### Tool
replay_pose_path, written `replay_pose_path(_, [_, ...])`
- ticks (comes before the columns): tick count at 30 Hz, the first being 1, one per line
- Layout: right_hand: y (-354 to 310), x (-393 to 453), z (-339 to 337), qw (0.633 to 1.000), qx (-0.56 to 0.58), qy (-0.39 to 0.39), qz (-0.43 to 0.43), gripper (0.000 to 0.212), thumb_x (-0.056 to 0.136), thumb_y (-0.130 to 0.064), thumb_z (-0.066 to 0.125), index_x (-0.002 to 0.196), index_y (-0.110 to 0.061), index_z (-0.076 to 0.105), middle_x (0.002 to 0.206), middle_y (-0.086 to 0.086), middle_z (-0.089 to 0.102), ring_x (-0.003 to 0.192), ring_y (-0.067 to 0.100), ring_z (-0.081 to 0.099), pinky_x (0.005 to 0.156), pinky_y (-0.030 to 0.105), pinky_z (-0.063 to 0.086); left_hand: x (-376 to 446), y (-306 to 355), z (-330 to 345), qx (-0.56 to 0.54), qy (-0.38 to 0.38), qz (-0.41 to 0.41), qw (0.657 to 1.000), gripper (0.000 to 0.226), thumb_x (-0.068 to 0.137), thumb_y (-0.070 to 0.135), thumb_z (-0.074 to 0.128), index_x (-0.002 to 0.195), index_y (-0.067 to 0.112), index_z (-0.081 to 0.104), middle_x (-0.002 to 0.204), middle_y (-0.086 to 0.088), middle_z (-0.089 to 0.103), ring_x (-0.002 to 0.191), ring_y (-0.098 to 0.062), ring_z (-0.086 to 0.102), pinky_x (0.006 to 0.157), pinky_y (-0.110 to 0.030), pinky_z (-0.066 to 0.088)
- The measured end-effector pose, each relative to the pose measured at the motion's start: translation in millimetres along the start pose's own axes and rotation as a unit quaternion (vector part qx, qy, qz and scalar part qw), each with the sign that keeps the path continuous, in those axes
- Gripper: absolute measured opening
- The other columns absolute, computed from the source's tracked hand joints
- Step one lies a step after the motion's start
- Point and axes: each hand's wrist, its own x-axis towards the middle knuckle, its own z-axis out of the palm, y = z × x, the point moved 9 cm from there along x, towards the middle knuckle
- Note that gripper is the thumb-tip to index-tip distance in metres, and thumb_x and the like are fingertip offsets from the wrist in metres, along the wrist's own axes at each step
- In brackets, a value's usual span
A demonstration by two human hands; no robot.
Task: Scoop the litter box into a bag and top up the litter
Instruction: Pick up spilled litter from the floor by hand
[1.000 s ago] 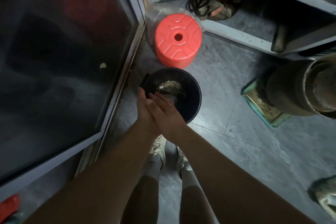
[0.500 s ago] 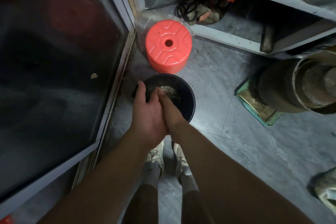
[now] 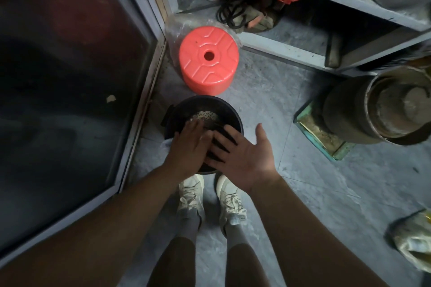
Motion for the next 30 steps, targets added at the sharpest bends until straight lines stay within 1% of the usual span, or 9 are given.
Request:
replay_pose_path(4, [11.2,-0.5,4.1,0.999,0.048,-0.008,0.005,0.082,0.089,-0.075,0.041,0.136,-0.010,0.059,0.135,0.014,0.063,0.122,0.032,0.060,0.107,0.047,0.042,-42.6,82.3,12.0,-0.019,-0.042,0.258,0.965,0.063,0.102,0.042,0.035,0.158,0.013,0.035,0.169,-0.004,0.027,0.158,-0.012,0.015,0.129,-0.038,0.008])
replay_pose_path(8, [17.9,1.4,7.9,0.998,0.056,0.003,0.023,0.079,0.087,-0.074,0.048,0.113,-0.003,0.071,0.117,0.010,0.070,0.120,0.027,0.062,0.118,0.041,0.034,-37.0,60.8,28.4,0.016,-0.087,0.229,0.969,0.073,0.104,0.061,0.023,0.160,0.014,0.032,0.168,-0.003,0.027,0.158,-0.015,0.016,0.127,-0.051,0.016])
replay_pose_path(12, [21.2,-13.8,5.0,0.996,0.026,-0.057,0.058,0.089,0.090,-0.075,0.037,0.140,-0.003,0.054,0.139,0.020,0.058,0.134,0.036,0.050,0.116,0.054,0.031,-1.7,29.0,23.8,0.186,-0.134,0.175,0.958,0.083,0.093,0.071,0.003,0.163,0.029,0.019,0.172,0.004,0.012,0.159,-0.011,0.004,0.126,-0.049,0.010])
replay_pose_path(14, [18.3,-15.6,-9.3,0.997,0.051,-0.044,0.041,0.086,0.093,-0.071,0.035,0.142,-0.002,0.050,0.139,0.023,0.057,0.131,0.042,0.052,0.108,0.061,0.038,7.0,46.4,-1.3,0.160,-0.055,0.159,0.973,0.082,0.094,0.063,0.010,0.161,0.020,0.028,0.172,-0.002,0.017,0.159,-0.016,0.012,0.126,-0.049,0.013])
replay_pose_path(18, [11.1,-14.9,-13.3,0.999,0.022,0.039,-0.013,0.060,0.102,-0.048,0.042,0.151,-0.013,0.042,0.156,0.011,0.042,0.144,0.029,0.039,0.120,0.044,0.028,-47.9,100.9,21.1,0.127,-0.084,0.394,0.906,0.061,0.106,0.043,0.040,0.160,0.016,0.033,0.170,-0.002,0.024,0.158,-0.015,0.017,0.128,-0.047,0.014])
replay_pose_path(21, [15.8,-7.6,8.6,0.999,0.025,0.024,0.005,0.076,0.095,-0.067,0.042,0.145,-0.011,0.050,0.144,0.013,0.056,0.136,0.029,0.050,0.121,0.042,0.027,-45.9,69.9,22.6,0.080,-0.076,0.344,0.932,0.059,0.108,0.042,0.035,0.161,0.017,0.030,0.169,-0.003,0.026,0.158,-0.017,0.020,0.123,-0.057,0.025])
replay_pose_path(26, [4.2,-13.9,8.3,1.000,-0.017,0.018,0.005,0.086,0.091,-0.074,0.035,0.143,-0.007,0.053,0.138,0.016,0.060,0.132,0.031,0.053,0.117,0.048,0.031,-9.0,48.9,16.4,0.173,-0.051,0.298,0.937,0.058,0.109,0.049,0.021,0.160,0.024,0.031,0.168,-0.004,0.030,0.156,-0.020,0.025,0.124,-0.048,0.026])
replay_pose_path(28, [-7.9,-16.1,7.6,0.996,-0.078,0.020,-0.042,0.081,0.094,-0.072,0.030,0.140,-0.009,0.055,0.139,0.014,0.060,0.130,0.030,0.055,0.117,0.050,0.033,13.9,25.6,12.1,0.130,-0.042,0.177,0.975,0.072,0.105,0.061,0.013,0.160,0.020,0.034,0.167,-0.008,0.032,0.155,-0.024,0.027,0.124,-0.046,0.025])
replay_pose_path(30, [-21.6,-17.5,19.4,0.980,-0.156,0.025,-0.119,0.059,0.098,-0.064,0.035,0.127,-0.022,0.064,0.133,0.004,0.065,0.125,0.020,0.059,0.116,0.048,0.035,20.5,7.1,1.9,-0.121,-0.032,-0.043,0.991,0.080,0.101,0.070,0.016,0.159,0.019,0.037,0.165,-0.007,0.034,0.155,-0.027,0.027,0.125,-0.047,0.024])
